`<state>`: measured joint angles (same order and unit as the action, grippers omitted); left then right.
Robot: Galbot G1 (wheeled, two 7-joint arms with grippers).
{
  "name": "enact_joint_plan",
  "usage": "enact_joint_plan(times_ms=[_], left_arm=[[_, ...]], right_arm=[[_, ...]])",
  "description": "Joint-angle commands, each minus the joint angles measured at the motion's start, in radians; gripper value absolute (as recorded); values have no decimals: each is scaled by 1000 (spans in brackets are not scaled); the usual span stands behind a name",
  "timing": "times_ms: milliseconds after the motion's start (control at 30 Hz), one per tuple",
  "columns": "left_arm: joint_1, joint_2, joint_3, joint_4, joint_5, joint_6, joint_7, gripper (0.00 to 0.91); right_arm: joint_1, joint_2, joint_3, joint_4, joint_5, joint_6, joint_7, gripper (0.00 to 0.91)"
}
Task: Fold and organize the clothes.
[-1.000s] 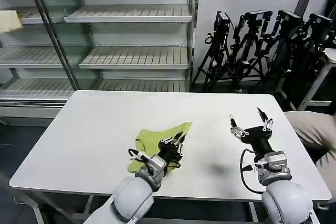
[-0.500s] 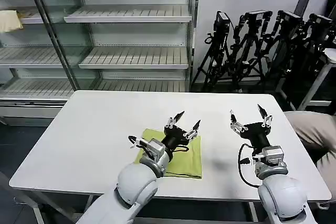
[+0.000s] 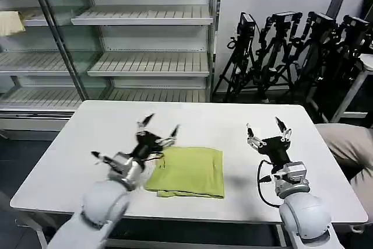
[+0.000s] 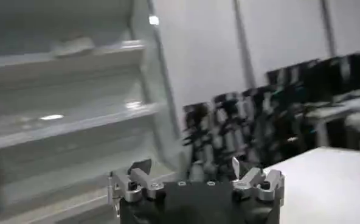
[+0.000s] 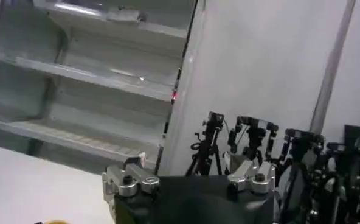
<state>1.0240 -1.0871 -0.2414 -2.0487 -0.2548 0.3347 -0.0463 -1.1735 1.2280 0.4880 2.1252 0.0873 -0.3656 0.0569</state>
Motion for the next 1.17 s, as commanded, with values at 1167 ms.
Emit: enact_joint_plan(times_ms=[1167], left_arm=[[313, 19, -351, 34, 227, -270, 110, 907]], right_arm=[[-73, -21, 85, 1, -52, 59, -110, 907]])
